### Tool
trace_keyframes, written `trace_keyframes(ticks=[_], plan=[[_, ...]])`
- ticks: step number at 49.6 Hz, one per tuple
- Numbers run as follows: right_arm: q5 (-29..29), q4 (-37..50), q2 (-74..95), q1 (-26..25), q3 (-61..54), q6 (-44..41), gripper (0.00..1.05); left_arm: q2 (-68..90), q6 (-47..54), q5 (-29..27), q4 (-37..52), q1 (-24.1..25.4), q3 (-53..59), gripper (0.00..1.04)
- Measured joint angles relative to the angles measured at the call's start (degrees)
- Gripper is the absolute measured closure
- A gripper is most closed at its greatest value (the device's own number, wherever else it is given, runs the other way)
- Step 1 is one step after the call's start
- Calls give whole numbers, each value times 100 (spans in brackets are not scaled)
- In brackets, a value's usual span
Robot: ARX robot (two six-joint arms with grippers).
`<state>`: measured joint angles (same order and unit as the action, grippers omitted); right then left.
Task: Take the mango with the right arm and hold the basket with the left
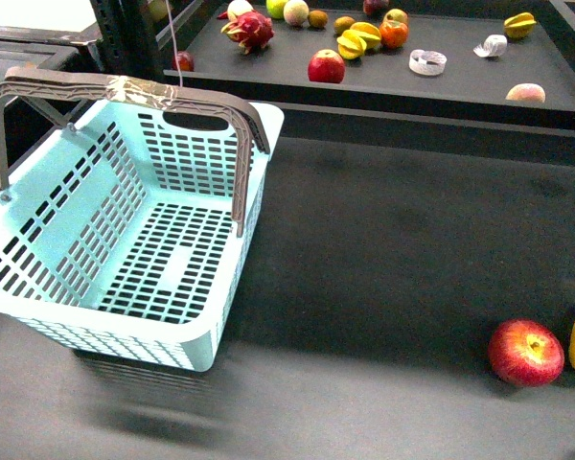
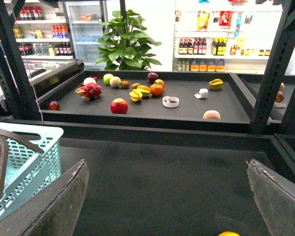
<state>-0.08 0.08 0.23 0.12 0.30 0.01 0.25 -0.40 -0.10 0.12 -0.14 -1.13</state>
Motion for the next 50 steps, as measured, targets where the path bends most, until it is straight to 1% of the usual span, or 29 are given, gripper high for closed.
trace_keyframes(ticks=[23,26,29,32,36,39,43,47,50], plan=[[0,0,0,2,0,0,8,0,0,-2,0,0,0,6],[0,0,0,0,0,0,8,258,-490,-87,68,-55,-7,6],[0,0,0,0,0,0,8,1060,-1134,-175,693,-146,-11,6],[0,0,0,0,0,0,8,2124,-1886,-282,1587,-258,-39,6],[0,0,0,0,0,0,8,4463,-2861,-387,3456,-463,-354,6],[0,0,0,0,0,0,8,5582,-3169,-422,4253,-529,-619,6],[0,0,0,0,0,0,8,7200,-3578,-501,5176,-662,-1093,6],[0,0,0,0,0,0,8,8579,-3950,-570,5558,-822,-1711,6],[0,0,0,0,0,0,8,9442,-4256,-575,5619,-914,-2264,6]])
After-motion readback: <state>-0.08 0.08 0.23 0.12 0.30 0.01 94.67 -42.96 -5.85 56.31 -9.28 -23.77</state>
